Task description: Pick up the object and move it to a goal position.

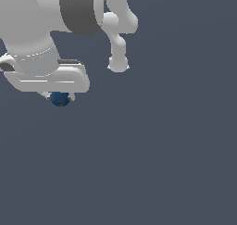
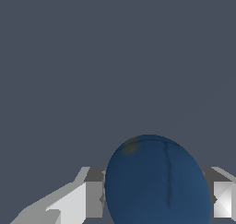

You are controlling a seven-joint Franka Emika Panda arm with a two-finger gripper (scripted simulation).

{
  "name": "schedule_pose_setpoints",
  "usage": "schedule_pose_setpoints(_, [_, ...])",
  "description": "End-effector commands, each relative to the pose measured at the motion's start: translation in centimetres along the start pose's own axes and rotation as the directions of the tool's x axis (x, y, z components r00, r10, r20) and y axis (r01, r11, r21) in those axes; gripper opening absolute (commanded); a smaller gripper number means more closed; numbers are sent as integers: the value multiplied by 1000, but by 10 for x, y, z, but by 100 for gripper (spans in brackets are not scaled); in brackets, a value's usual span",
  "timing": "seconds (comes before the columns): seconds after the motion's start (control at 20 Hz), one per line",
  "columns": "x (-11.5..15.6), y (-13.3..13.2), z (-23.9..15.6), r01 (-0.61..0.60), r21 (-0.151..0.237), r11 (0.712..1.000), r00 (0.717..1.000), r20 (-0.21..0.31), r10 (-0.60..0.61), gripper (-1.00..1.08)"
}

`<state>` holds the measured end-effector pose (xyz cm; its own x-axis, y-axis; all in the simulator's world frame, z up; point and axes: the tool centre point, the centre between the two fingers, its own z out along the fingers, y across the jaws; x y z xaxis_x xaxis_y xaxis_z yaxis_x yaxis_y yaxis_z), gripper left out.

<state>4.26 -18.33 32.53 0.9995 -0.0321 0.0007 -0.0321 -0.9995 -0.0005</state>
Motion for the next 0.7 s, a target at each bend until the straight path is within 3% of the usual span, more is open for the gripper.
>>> schedule_pose_setpoints(0.0, [1,10,-20,1,0,1000,1000,1,-1,-100])
schedule_pose_setpoints(0.65, [8,36,-68,1,0,1000,1000,1,-1,-100])
